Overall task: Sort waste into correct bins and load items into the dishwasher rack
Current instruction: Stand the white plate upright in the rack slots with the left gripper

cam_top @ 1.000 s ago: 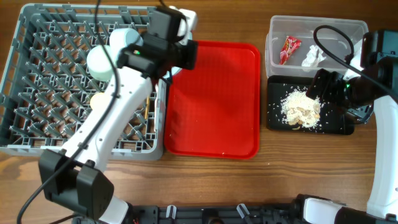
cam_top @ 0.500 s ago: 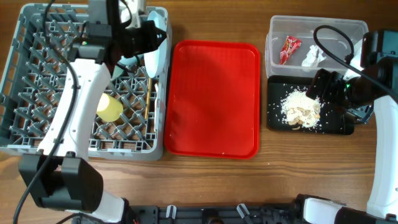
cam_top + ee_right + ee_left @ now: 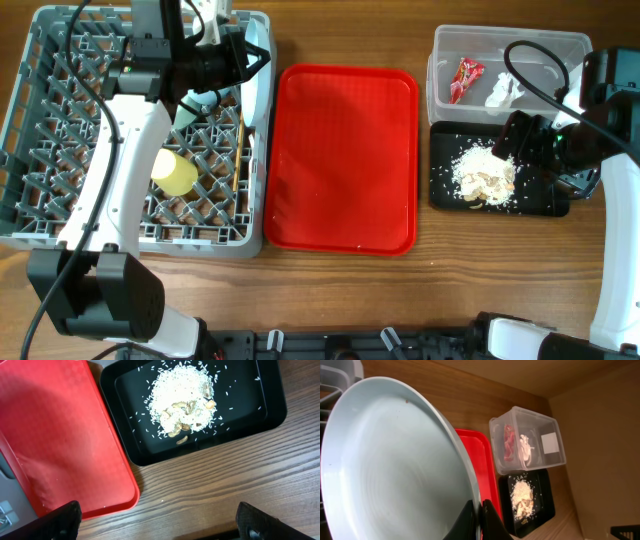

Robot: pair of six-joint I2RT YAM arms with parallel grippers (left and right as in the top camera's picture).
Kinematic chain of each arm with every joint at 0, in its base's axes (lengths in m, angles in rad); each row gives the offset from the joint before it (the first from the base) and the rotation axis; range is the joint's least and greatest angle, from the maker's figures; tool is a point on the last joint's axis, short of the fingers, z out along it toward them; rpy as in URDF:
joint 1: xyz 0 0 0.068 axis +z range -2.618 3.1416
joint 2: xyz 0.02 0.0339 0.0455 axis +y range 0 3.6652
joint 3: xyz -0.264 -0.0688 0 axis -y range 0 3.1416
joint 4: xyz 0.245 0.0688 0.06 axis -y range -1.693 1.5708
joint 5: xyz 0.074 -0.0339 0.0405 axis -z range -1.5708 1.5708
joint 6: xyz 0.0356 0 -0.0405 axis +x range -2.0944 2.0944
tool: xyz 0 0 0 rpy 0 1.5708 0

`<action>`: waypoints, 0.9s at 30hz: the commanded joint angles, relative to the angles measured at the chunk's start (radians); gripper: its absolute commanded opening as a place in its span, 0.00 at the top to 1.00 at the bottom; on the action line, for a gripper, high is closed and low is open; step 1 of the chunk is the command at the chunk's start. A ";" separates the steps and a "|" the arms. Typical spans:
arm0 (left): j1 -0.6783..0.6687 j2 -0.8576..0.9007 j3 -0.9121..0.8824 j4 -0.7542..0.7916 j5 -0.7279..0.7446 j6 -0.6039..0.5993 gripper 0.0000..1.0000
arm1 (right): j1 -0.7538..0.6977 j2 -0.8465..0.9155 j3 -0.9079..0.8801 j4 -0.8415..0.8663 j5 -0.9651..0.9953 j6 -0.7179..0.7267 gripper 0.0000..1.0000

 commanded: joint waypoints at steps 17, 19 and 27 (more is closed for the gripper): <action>0.008 -0.005 -0.072 -0.002 -0.278 0.002 0.76 | -0.006 -0.004 0.021 -0.002 -0.008 -0.019 0.00; 0.008 -0.006 -0.072 0.007 -0.304 0.071 0.59 | -0.006 -0.004 0.021 0.000 -0.008 -0.020 0.00; 0.007 -0.102 -0.072 -0.031 -0.404 0.149 0.00 | -0.001 -0.004 0.021 0.149 -0.146 -0.101 0.00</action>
